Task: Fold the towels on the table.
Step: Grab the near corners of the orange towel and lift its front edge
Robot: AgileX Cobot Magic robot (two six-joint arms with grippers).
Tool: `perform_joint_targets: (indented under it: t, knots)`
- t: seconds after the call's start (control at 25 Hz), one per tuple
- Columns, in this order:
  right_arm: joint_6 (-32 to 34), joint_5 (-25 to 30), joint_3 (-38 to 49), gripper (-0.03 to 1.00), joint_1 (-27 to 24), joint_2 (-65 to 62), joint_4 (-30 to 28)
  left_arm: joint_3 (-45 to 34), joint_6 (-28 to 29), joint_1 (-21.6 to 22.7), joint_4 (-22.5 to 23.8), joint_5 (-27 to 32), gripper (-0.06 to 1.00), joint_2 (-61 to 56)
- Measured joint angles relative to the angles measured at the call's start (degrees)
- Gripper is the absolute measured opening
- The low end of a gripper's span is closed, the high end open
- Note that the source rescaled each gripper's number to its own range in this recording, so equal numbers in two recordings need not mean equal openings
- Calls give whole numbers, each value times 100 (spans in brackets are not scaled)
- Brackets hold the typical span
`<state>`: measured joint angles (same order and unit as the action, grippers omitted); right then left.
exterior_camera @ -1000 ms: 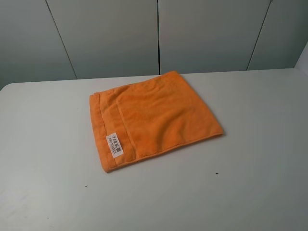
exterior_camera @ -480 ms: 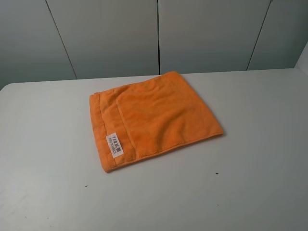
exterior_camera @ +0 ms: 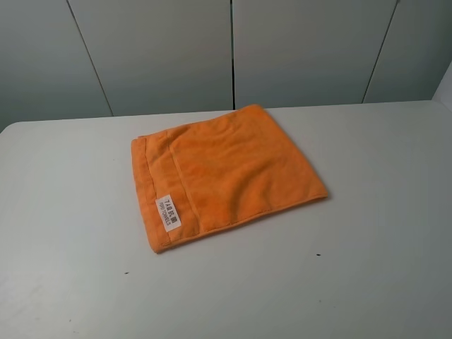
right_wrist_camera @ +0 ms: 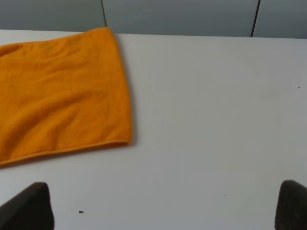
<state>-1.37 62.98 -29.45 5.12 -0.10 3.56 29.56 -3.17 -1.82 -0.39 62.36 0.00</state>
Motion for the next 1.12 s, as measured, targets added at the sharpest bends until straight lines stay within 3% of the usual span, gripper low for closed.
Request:
perform_joint_targets:
  t: [0.4,0.56,0.76,0.88,1.12]
  knots:
    - [29,-11,0,100,0,0,23,0,0,0,39,0,100,0]
    - [41,-11,0,100,0,0,136,34,-360,0,39,-119,100,8]
    - [50,-69,0,100,0,10,171,100,-732,0,-396,-1415,100,569]
    - [-288,-172,-59,100,0,325,160,100,-732,0,-644,-2094,100,1303]
    - [-1313,-345,-404,100,0,2052,321,114,-789,0,-906,-2719,100,3016]
